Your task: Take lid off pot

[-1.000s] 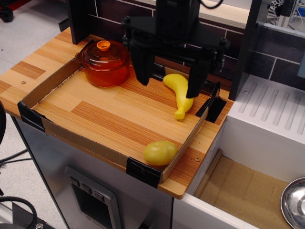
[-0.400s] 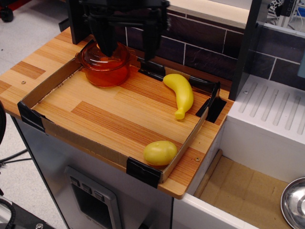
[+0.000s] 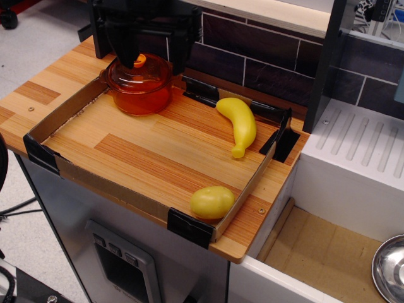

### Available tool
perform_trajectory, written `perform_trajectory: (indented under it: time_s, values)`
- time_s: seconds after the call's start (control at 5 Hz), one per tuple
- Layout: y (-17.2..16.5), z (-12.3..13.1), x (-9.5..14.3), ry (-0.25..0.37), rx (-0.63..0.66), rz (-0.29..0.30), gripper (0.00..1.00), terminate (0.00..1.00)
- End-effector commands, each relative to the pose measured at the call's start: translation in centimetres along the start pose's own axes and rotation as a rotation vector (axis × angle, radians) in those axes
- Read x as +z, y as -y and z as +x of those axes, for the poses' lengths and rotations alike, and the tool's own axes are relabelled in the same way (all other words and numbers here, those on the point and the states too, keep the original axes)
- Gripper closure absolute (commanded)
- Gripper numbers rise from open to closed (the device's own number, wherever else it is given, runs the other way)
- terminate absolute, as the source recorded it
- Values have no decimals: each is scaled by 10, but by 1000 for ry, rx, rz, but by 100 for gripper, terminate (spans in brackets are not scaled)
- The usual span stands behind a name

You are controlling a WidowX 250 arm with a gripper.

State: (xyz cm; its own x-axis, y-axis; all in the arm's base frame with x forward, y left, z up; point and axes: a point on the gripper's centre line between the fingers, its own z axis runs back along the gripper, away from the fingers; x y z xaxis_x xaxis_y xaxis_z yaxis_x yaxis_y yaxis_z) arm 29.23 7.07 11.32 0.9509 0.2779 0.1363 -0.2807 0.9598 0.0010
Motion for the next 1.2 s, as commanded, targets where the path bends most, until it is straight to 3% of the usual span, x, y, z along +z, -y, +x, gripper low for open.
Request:
perform_trajectory:
  time_s: [0.0,0.2,0.8,1.0]
  values:
    - [-22,23,-15,17,6,37,0,0]
    - [-33,33,-30,18,41,54,0,0]
    - [-58,67,-24,60,139,47,0,0]
    - [-60,75,-31,60,152,57,0,0]
